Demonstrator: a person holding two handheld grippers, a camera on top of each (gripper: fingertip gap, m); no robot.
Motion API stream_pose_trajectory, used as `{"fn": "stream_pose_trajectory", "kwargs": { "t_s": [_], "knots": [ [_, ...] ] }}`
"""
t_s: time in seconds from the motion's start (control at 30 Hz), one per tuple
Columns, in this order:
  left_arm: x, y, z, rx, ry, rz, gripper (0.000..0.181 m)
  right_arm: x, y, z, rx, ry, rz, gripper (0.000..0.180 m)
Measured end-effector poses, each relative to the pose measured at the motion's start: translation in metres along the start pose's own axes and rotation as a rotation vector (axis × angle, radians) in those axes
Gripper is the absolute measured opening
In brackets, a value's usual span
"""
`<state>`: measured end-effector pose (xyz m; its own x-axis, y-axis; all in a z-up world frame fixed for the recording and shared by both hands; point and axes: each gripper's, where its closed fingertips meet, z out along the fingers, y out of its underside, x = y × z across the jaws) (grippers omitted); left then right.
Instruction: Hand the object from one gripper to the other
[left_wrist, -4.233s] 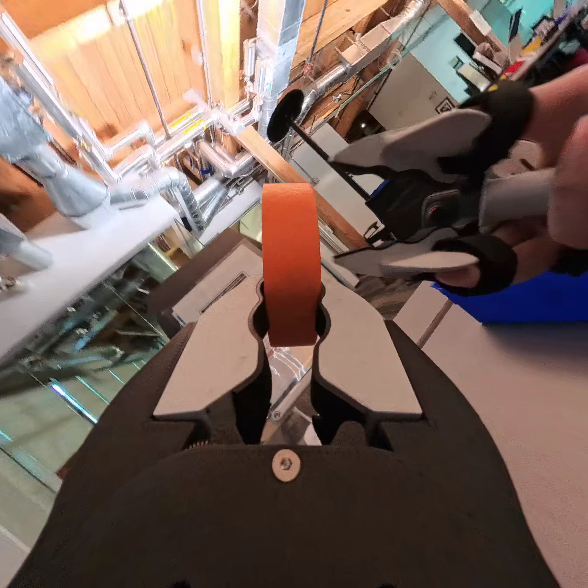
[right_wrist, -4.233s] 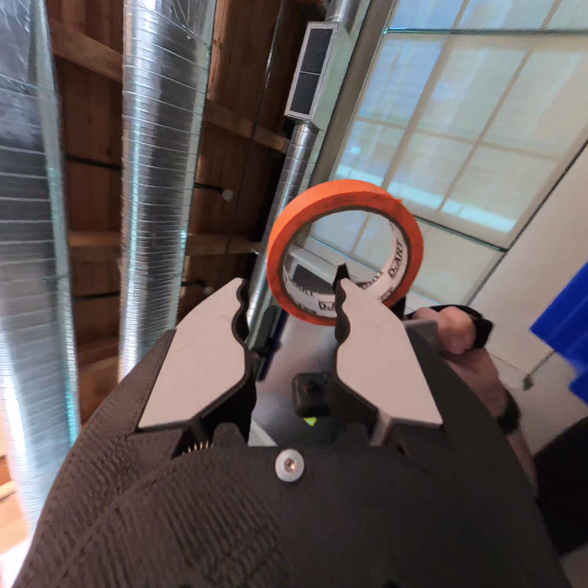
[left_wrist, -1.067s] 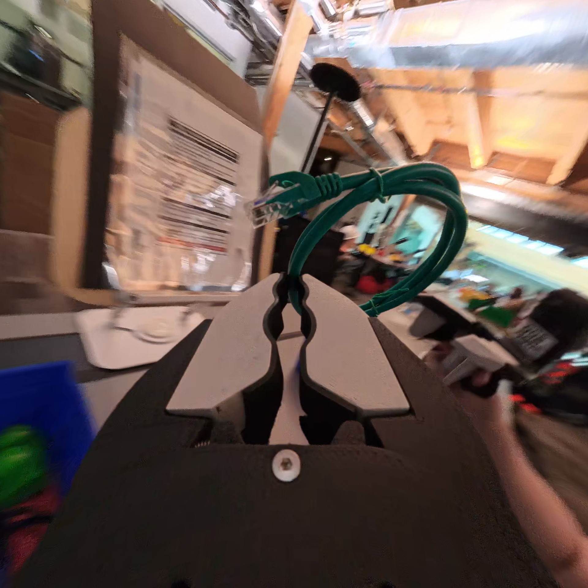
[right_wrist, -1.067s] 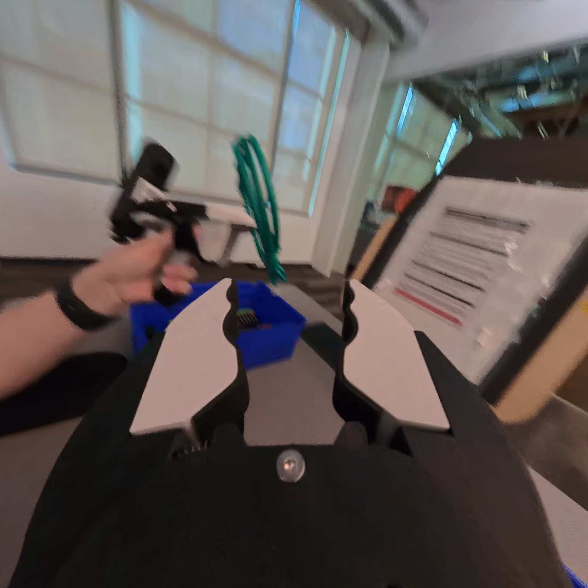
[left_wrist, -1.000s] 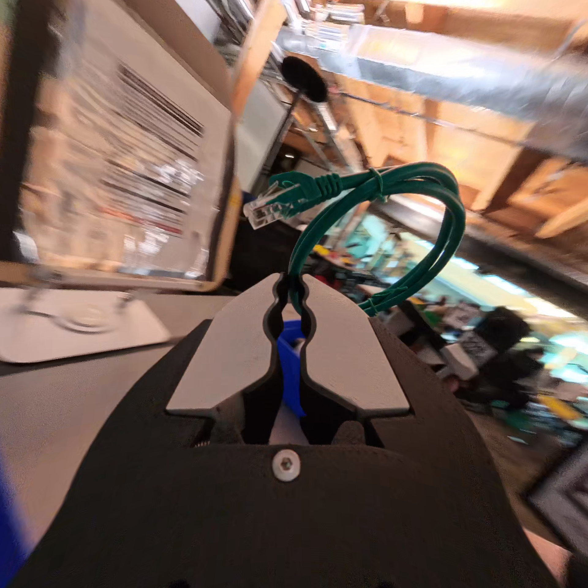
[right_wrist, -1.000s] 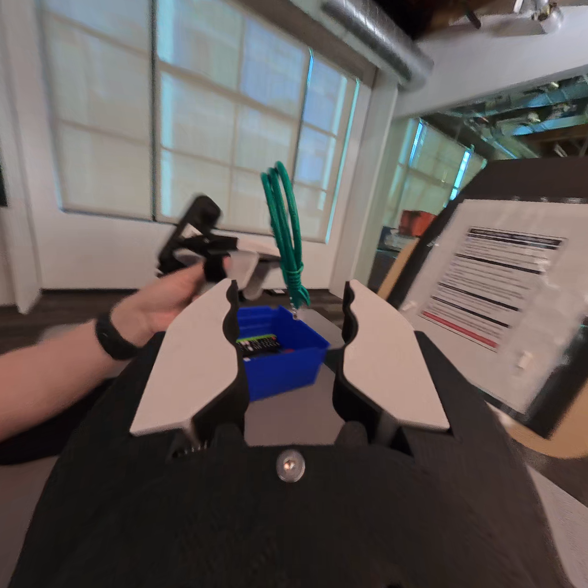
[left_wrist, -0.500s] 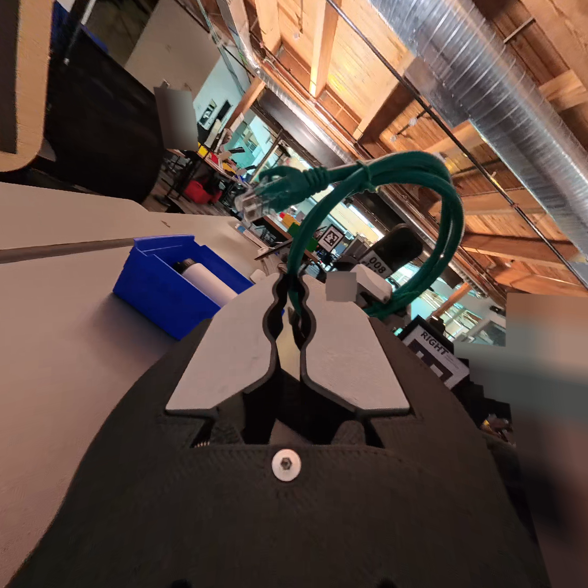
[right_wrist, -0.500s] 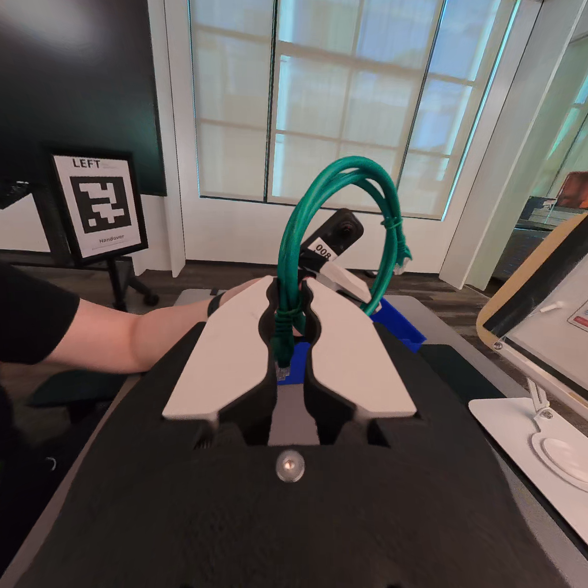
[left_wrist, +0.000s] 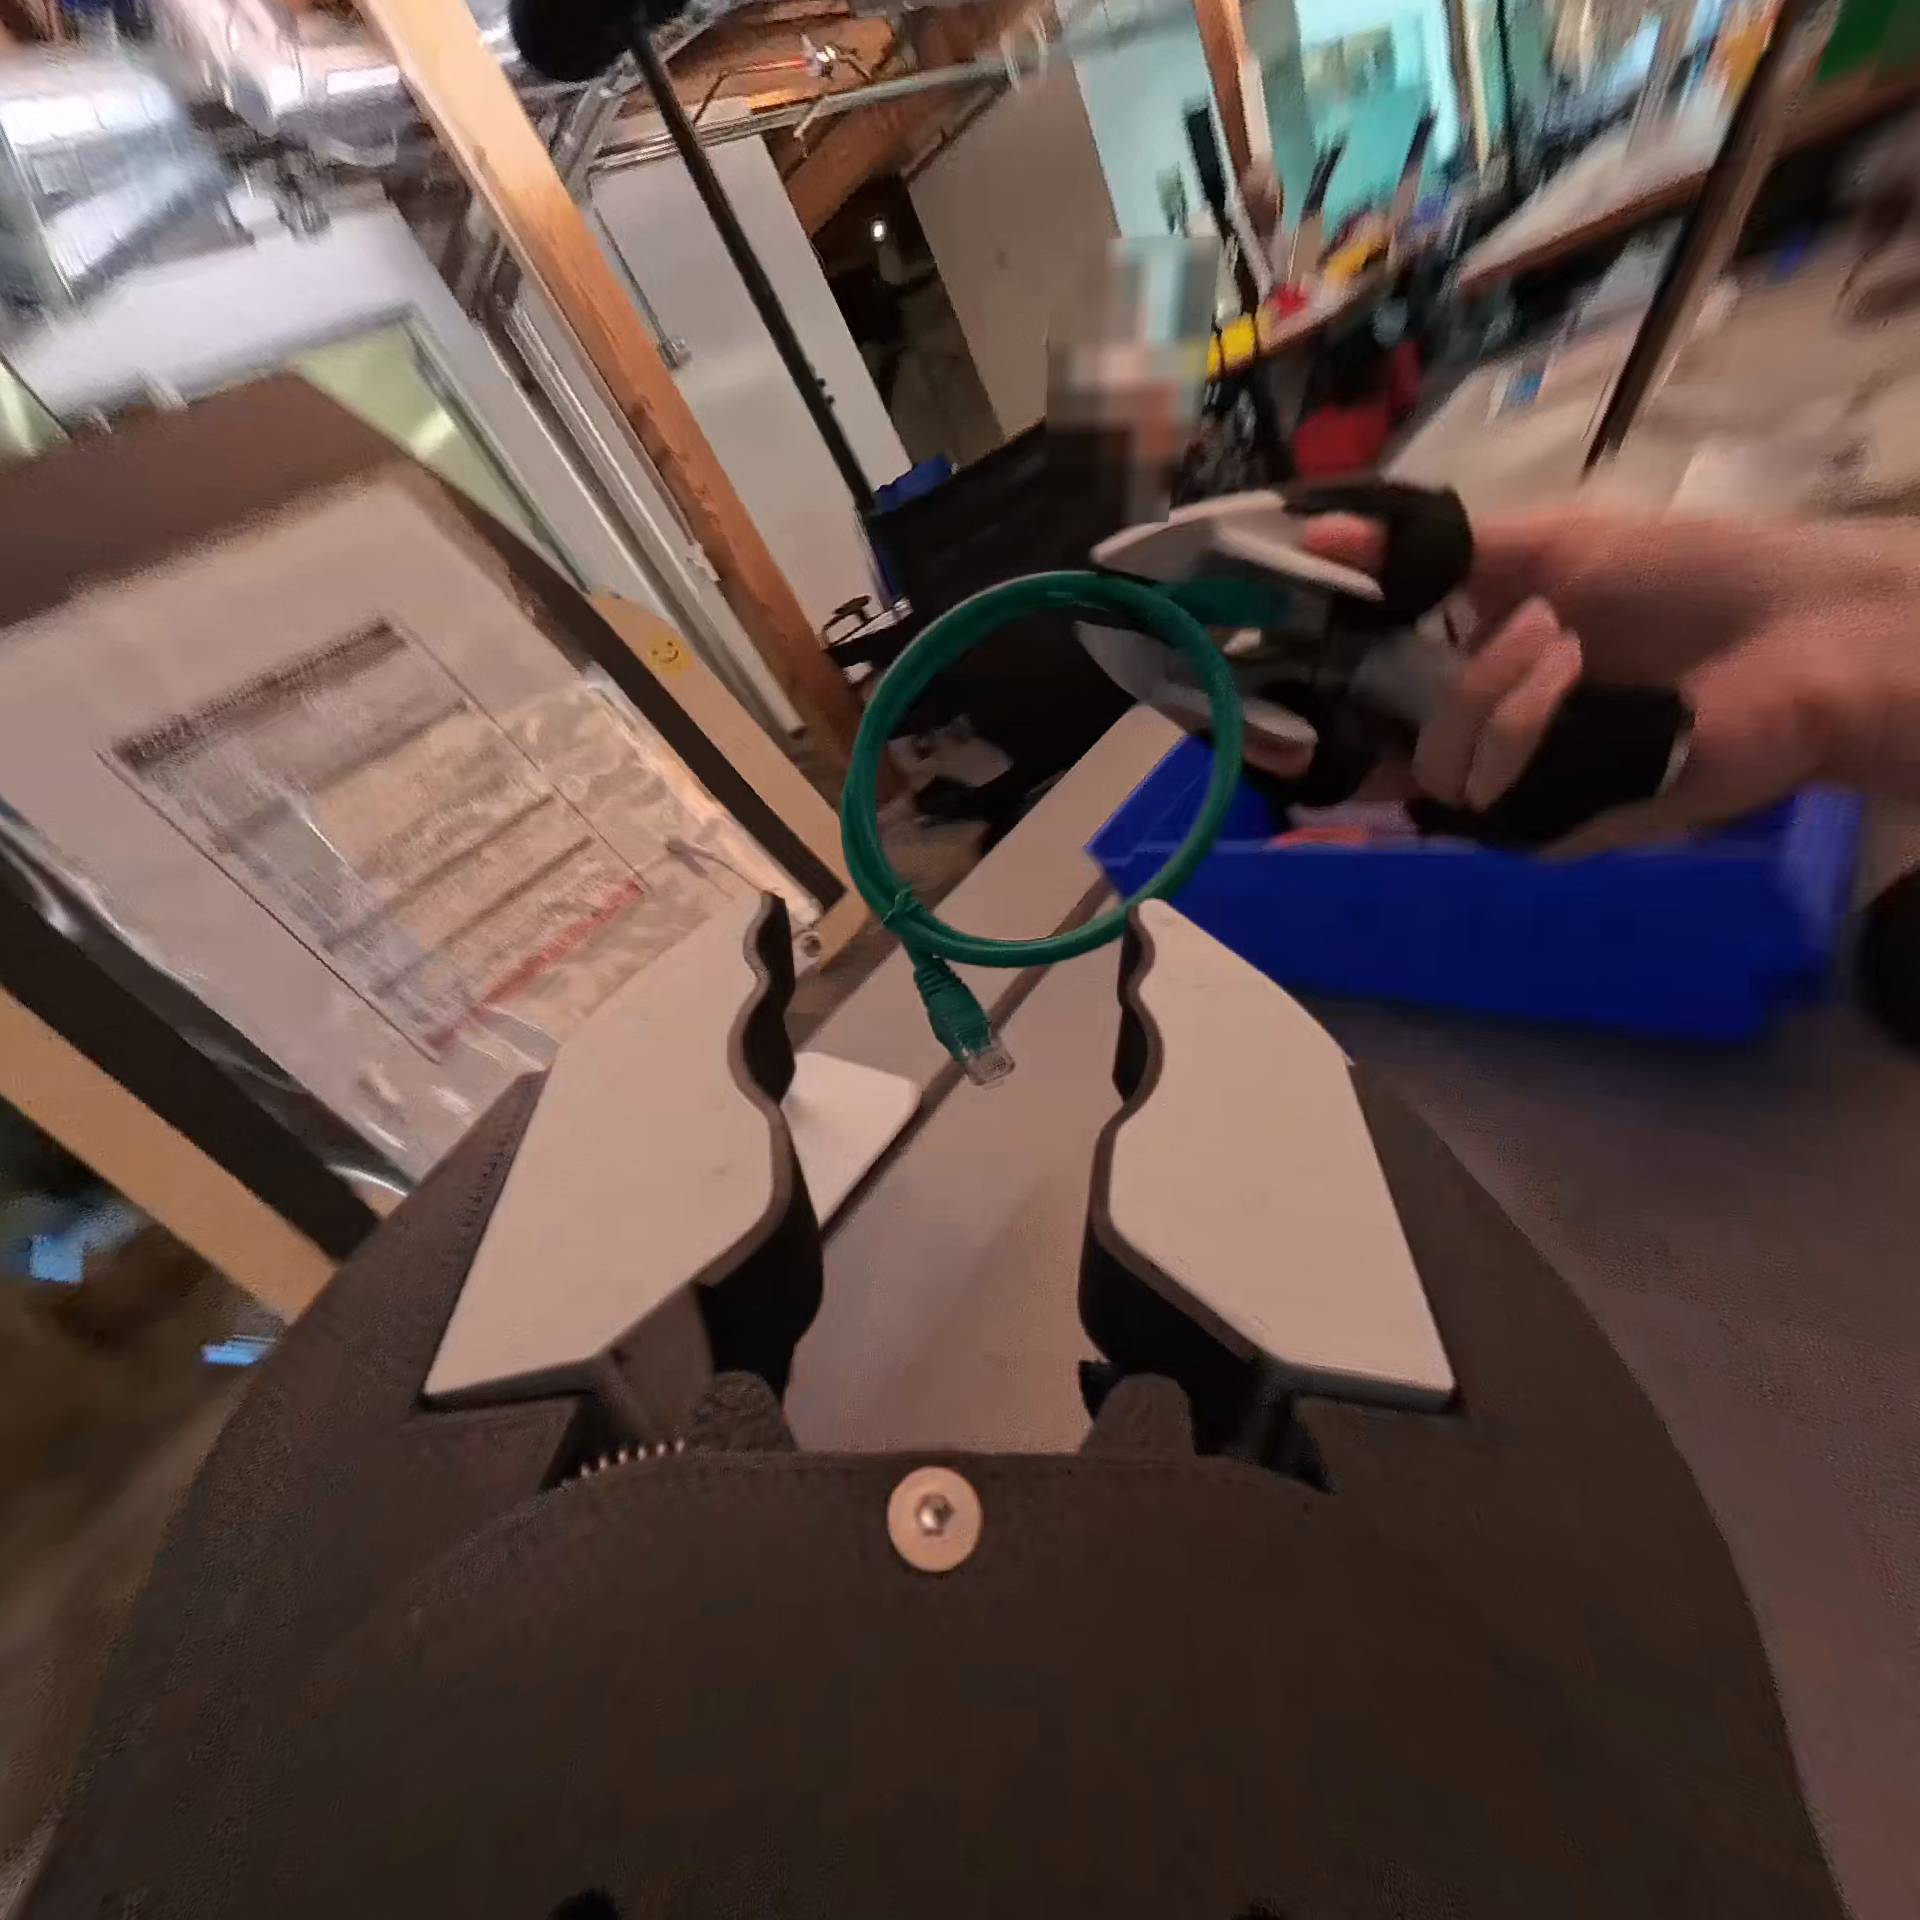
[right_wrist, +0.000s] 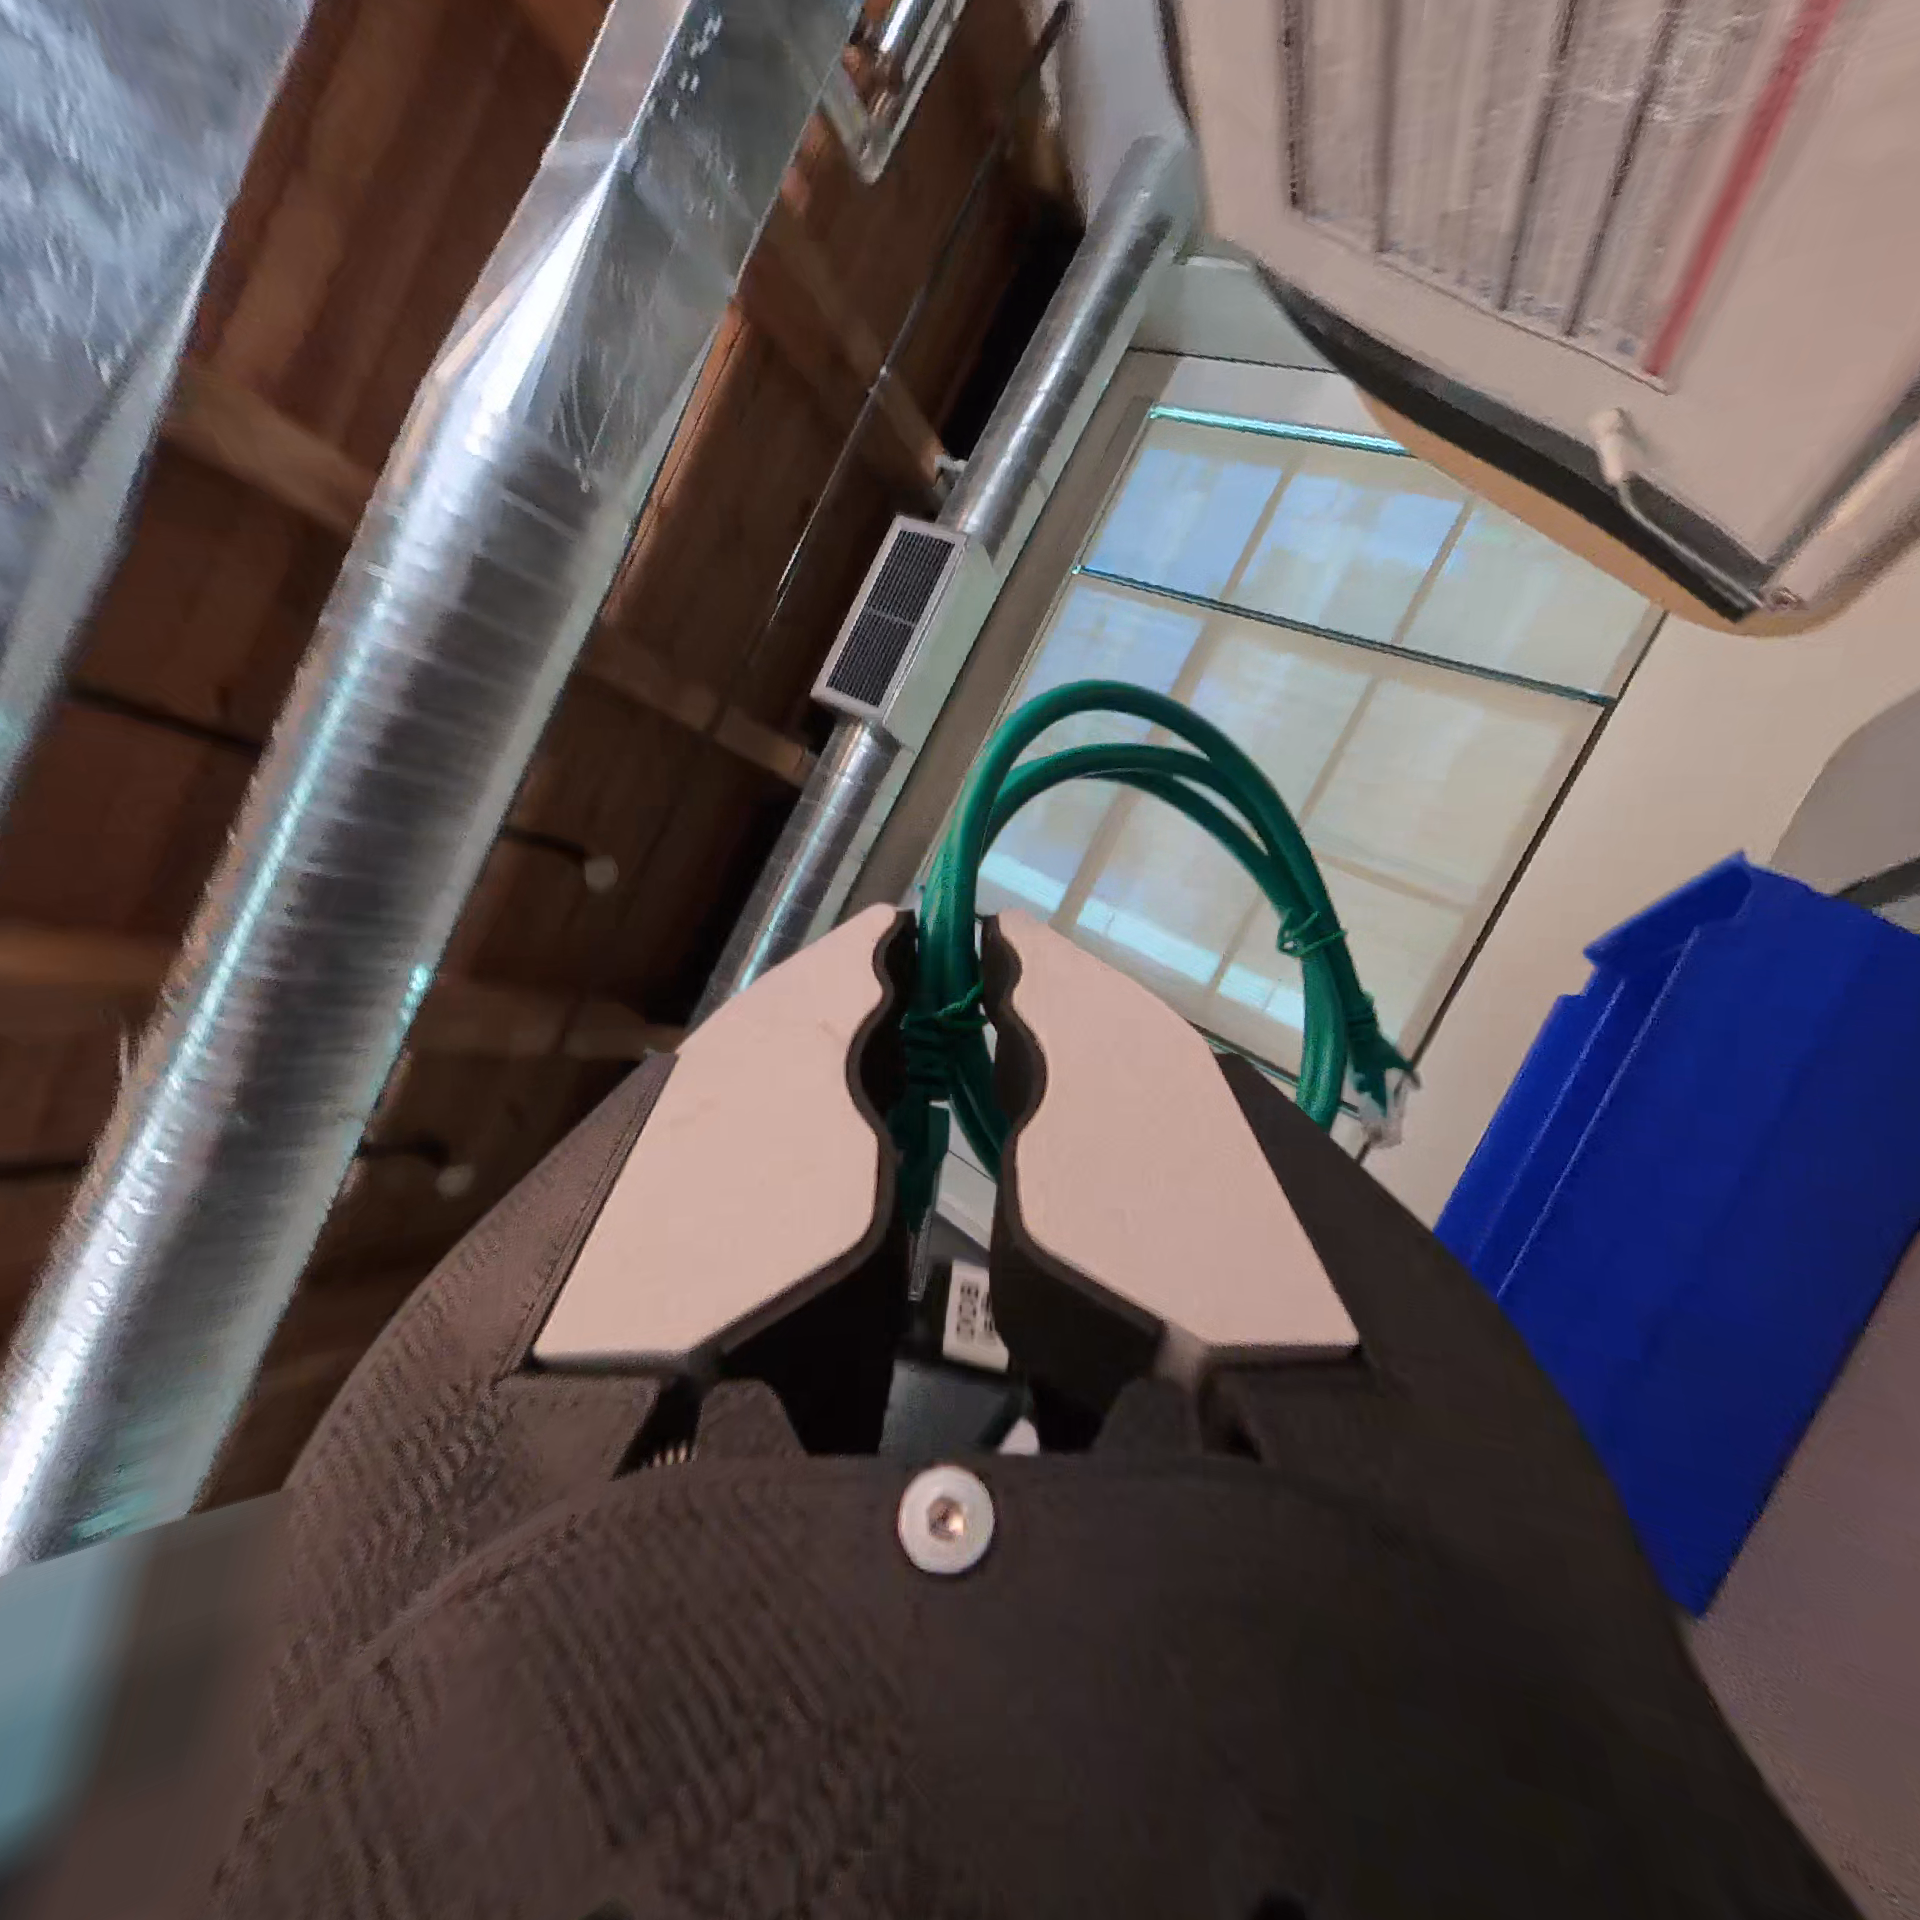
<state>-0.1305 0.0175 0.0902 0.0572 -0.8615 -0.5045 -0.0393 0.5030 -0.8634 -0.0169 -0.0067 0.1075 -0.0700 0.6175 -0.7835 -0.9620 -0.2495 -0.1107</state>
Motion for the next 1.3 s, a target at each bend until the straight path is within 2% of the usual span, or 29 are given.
{"fn": "stream_pose_trajectory", "kwargs": {
  "t_s": [0.13, 0.2, 0.37, 0.43, 0.47, 0.5, 0.57, 0.63, 0.7, 0.8, 0.87, 1.0, 1.1, 1.17, 1.23, 1.3],
  "knots": [
    [0.031, 0.029, 0.019, -0.166, -0.077, 0.476, 0.060, 0.013, 0.004, -0.001, 0.027, 0.018, 0.100, 0.013],
    [0.038, 0.043, 0.028, -0.227, -0.121, 0.604, 0.059, 0.013, 0.011, 0.002, 0.039, 0.016, 0.123, 0.013],
    [0.032, 0.038, 0.032, -0.194, -0.256, 0.649, 0.054, 0.010, 0.047, 0.013, 0.030, 0.001, 0.190, 0.013],
    [0.029, 0.035, 0.029, -0.182, -0.267, 0.665, 0.044, 0.009, 0.062, 0.018, 0.016, -0.003, 0.219, 0.013],
    [0.028, 0.032, 0.026, -0.168, -0.277, 0.687, 0.028, 0.009, 0.069, 0.020, 0.004, -0.004, 0.241, 0.013],
    [0.030, 0.030, 0.023, -0.149, -0.267, 0.718, 0.003, 0.007, 0.074, 0.022, -0.003, -0.017, 0.262, 0.012],
    [0.029, 0.025, 0.019, -0.116, -0.255, 0.690, 0.001, 0.002, 0.080, 0.027, -0.042, -0.031, 0.225, 0.013],
    [0.021, 0.020, 0.016, -0.110, -0.237, 0.562, 0.001, -0.005, 0.086, 0.031, -0.151, -0.009, 0.064, 0.016],
    [0.012, 0.008, 0.010, -0.072, -0.216, 0.400, 0.001, -0.014, 0.085, 0.034, -0.219, 0.024, -0.147, 0.027],
    [-0.004, -0.014, -0.004, 0.012, -0.154, 0.093, 0.001, -0.034, 0.080, 0.036, -0.245, 0.034, -0.452, 0.040],
    [-0.014, -0.030, -0.016, 0.088, -0.075, -0.139, 0.000, -0.046, 0.082, 0.037, -0.269, 0.024, -0.683, 0.039],
    [-0.036, -0.060, -0.043, 0.299, 0.087, -0.604, 0.001, -0.039, 0.091, 0.036, -0.289, 0.115, -1.282, 0.047],
    [-0.044, -0.068, -0.054, 0.382, 0.235, -0.906, 0.001, -0.028, 0.120, 0.036, -0.354, 0.122, -1.757, 0.051],
    [-0.045, -0.069, -0.055, 0.405, 0.309, -1.055, 0.001, -0.016, 0.141, 0.035, -0.405, 0.138, -2.091, 0.052],
    [-0.044, -0.070, -0.055, 0.435, 0.344, -1.154, 0.001, -0.013, 0.161, 0.032, -0.362, 0.118, -2.428, 0.052],
    [-0.042, -0.070, -0.053, 0.456, 0.350, -1.223, 0.001, -0.012, 0.185, 0.028, -0.302, 0.057, -2.691, 0.042]
  ]
}}
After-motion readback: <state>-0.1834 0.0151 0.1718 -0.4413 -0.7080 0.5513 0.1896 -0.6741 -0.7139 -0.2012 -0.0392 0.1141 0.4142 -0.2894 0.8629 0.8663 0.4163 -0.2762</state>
